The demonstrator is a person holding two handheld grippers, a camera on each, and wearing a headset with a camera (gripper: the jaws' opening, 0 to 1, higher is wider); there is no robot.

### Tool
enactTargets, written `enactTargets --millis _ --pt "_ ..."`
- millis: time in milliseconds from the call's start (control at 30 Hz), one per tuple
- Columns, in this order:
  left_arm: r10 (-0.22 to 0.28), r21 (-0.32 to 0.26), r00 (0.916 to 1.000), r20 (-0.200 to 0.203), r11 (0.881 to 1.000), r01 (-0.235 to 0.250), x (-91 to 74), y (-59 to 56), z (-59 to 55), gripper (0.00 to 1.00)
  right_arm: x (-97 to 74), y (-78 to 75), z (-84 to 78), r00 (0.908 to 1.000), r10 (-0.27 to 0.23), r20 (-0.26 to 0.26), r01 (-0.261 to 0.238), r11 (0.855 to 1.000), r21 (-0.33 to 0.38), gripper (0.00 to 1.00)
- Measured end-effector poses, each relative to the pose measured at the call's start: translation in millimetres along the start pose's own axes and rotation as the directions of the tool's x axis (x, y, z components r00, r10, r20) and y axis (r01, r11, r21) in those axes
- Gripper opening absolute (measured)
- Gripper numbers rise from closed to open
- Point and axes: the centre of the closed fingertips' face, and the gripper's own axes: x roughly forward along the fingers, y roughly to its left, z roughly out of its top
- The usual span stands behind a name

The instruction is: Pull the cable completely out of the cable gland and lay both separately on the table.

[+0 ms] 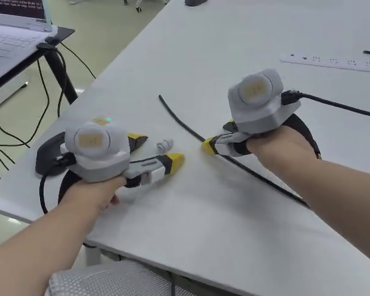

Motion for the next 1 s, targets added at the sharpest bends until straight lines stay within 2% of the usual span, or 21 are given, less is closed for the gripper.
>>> enactTargets --millis 33,100,133,167,233,267,333,367,400,433,467,567,600,633,700,733,767,833,867,900,1000 --pt "-0.001 0.036 1.0 0.0 0.999 0.001 0.1 -0.8 0.3 0.76 -8.1 -1.0 -4.7 1.0 0.006 0.005 -0.006 1.0 -0.004 0.47" --pt "0.009 0.045 0.998 -0.062 0.999 -0.007 -1.8 -2.0 -6.2 0.99 -19.3 -6.9 -13.7 0.9999 -0.011 -0.008 0.011 1.0 0.001 0.53" --pt "0.015 0.031 0.9966 -0.082 0.999 -0.012 -6.3 -2.4 -6.3 0.98 -27.7 -12.2 -21.4 0.9996 -0.02 -0.021 0.021 1.0 0.023 0.56" --pt "0.014 0.028 0.9972 -0.074 1.0 -0.012 -7.1 -4.5 -3.2 0.99 -34.2 -13.2 -24.8 0.9997 -0.02 -0.016 0.021 0.998 0.055 0.6" --pt "-0.016 0.06 0.9969 -0.078 0.998 0.021 -13.5 -15.5 1.0 1.0 -46.6 -19.0 -31.5 0.9991 -0.04 -0.014 0.041 0.996 0.083 0.67" --pt "-0.007 0.065 0.996 -0.089 0.998 0.013 -15.8 -16.4 1.4 1.0 -55.9 -18.1 -36.7 0.9993 -0.032 -0.018 0.034 0.994 0.107 0.7" --pt "-0.006 0.072 0.9966 -0.082 0.997 0.012 -21.0 -20.6 11.2 1.0 -71.7 -16.1 -44.4 0.9993 -0.028 -0.025 0.031 0.993 0.115 0.82" --pt "-0.007 0.042 0.9982 -0.059 0.999 0.01 -23.4 -23.8 20.9 1.0 -78.8 -14.5 -48.0 0.9992 -0.023 -0.032 0.027 0.992 0.122 0.88" --pt "-0.015 0.031 0.9986 -0.051 0.999 0.017 -24.0 -26.0 24.4 1.0 -86.7 -13.1 -50.5 0.9994 -0.021 -0.029 0.024 0.992 0.127 0.94" --pt "-0.038 -0.032 0.9983 -0.045 0.999 0.036 -26.6 -36.3 33.9 1.0 -99.4 -10.3 -56.5 0.9991 -0.012 -0.039 0.018 0.99 0.141 0.96" --pt "-0.054 -0.045 0.9973 -0.049 0.998 0.052 -28.3 -42.5 38.2 1.0 -114.1 -8.5 -62.3 0.9991 -0.012 -0.042 0.018 0.99 0.142 0.98" --pt "-0.074 -0.005 0.9945 -0.074 0.997 0.074 -30.9 -61.3 47.9 1.0 -150.1 -6.1 -84.1 0.9968 -0.02 -0.077 0.032 0.986 0.162 0.99" --pt "-0.098 0.011 0.9922 -0.077 0.995 0.099 -31.4 -74.5 52.9 1.0 -161.2 -6.4 -92.2 0.9952 -0.028 -0.094 0.044 0.983 0.18 0.99" --pt "-0.107 0.011 0.9906 -0.085 0.994 0.108 -31.7 -81.9 54.8 1.0 -176.1 -7.0 -101.2 0.9945 -0.031 -0.101 0.05 0.98 0.195 0.99" --pt "-0.145 -0.014 0.9856 -0.088 0.989 0.144 -30.5 -101.4 60.5 1.0 -201.9 -9.8 -118.9 0.9907 -0.048 -0.127 0.077 0.97 0.231 0.99" --pt "-0.148 -0.013 0.9848 -0.092 0.989 0.147 -29.7 -106.7 62.0 1.0 -212.5 -11.5 -123.2 0.991 -0.062 -0.119 0.09 0.964 0.249 0.99" --pt "-0.156 -0.021 0.9829 -0.097 0.988 0.155 -28.2 -115.5 63.9 1.0 -226.9 -14.8 -130.2 0.99 -0.084 -0.113 0.115 0.947 0.3 0.99" --pt "-0.155 -0.039 0.9843 -0.085 0.988 0.152 -24.3 -128.5 68.6 1.0 -244.5 -15.5 -140.5 0.9889 -0.095 -0.114 0.13 0.927 0.352 0.99" --pt "-0.183 -0.08 0.9779 -0.101 0.981 0.176 -23.7 -141.9 67.3 1.0 -256.6 -14.9 -147.1 0.9877 -0.107 -0.114 0.143 0.91 0.389 0.99" --pt "-0.194 -0.087 0.9768 -0.09 0.979 0.187 -23.0 -149.0 69.3 1.0 -263.5 -14.5 -151.3 0.9868 -0.114 -0.115 0.152 0.9 0.408 0.99" --pt "-0.219 -0.068 0.9697 -0.108 0.975 0.213 -21.6 -174.3 66.3 1.0 -289.3 -10.5 -167.2 0.9807 -0.153 -0.121 0.192 0.874 0.446 0.99"
